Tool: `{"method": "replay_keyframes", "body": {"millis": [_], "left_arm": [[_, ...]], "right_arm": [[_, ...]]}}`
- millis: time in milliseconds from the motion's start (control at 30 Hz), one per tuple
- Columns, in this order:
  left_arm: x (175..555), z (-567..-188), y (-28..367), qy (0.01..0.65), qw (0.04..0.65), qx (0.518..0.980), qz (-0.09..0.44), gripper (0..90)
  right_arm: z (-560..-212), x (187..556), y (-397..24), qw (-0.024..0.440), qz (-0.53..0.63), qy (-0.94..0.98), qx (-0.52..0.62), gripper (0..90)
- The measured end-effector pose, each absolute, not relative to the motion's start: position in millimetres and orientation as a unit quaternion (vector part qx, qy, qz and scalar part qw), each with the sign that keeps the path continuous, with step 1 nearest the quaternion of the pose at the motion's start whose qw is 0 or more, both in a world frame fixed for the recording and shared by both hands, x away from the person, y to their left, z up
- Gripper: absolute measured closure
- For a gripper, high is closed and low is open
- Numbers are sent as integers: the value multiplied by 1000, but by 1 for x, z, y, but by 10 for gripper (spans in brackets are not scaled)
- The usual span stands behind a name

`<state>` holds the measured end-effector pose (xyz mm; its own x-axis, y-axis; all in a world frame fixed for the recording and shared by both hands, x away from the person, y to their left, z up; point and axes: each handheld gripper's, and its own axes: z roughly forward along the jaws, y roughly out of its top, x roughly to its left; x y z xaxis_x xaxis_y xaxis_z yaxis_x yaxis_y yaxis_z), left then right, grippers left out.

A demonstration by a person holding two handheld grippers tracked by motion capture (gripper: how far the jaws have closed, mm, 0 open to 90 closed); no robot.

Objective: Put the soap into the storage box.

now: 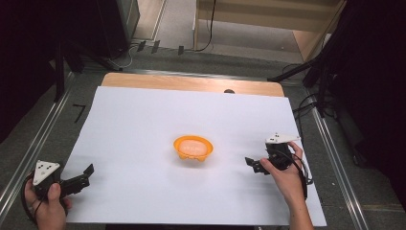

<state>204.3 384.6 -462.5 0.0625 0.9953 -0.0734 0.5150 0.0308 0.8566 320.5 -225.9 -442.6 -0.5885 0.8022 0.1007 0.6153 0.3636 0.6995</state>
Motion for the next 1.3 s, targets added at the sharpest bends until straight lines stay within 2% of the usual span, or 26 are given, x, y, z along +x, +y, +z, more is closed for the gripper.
{"method": "replay_keyframes", "body": {"millis": [433, 1300], "left_arm": [[204, -463, 384, 609, 381, 620, 316, 0], [204, -463, 384, 609, 379, 619, 320, 0]], "right_arm": [[-464, 291, -263, 143, 373, 789, 466, 0], [-479, 235, -348, 175, 423, 730, 508, 0]]}}
